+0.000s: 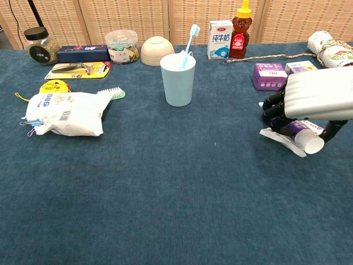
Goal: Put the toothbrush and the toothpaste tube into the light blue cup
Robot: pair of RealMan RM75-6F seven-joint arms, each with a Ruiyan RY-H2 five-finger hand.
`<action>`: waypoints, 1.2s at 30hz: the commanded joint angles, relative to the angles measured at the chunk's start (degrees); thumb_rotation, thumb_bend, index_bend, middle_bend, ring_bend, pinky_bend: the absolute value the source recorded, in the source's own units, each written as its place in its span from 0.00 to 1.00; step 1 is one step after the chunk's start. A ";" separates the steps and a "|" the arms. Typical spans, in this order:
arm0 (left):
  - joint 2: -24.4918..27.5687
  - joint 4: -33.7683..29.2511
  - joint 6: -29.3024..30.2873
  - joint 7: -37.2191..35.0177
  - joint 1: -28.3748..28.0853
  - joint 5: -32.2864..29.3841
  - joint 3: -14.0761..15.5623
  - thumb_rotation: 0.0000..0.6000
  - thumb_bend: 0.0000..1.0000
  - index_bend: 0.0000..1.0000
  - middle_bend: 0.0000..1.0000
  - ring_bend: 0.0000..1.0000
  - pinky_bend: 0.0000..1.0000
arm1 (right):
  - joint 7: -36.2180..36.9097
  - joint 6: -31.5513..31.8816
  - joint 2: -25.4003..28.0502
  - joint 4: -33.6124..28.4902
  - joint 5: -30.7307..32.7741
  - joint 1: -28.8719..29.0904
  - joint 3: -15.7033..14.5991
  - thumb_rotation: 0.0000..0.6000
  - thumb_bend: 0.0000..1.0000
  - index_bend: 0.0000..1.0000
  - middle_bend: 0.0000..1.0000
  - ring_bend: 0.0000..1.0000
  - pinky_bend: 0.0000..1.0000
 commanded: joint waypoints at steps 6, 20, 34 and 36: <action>0.16 -0.17 -0.03 -0.11 0.20 0.32 -0.03 1.00 0.34 0.00 0.00 0.00 0.00 | 0.65 4.94 -0.42 0.98 1.05 -1.28 -0.13 1.00 0.50 0.68 0.47 0.41 0.67; 0.95 0.01 -1.14 -2.04 0.20 1.27 0.04 1.00 0.34 0.00 0.00 0.00 0.00 | 14.66 6.19 6.97 -14.81 17.05 -2.83 8.24 1.00 0.50 0.70 0.50 0.44 0.70; 2.56 -1.34 0.84 -4.00 1.24 3.34 -0.07 1.00 0.34 0.00 0.00 0.00 0.00 | 22.83 -5.40 16.42 -34.48 41.71 -0.79 23.29 1.00 0.50 0.70 0.50 0.44 0.70; 2.74 -1.91 1.28 -3.83 1.40 3.64 -0.09 1.00 0.34 0.00 0.00 0.00 0.00 | 22.09 -7.74 17.21 -36.91 45.38 -0.18 25.17 1.00 0.50 0.70 0.50 0.44 0.70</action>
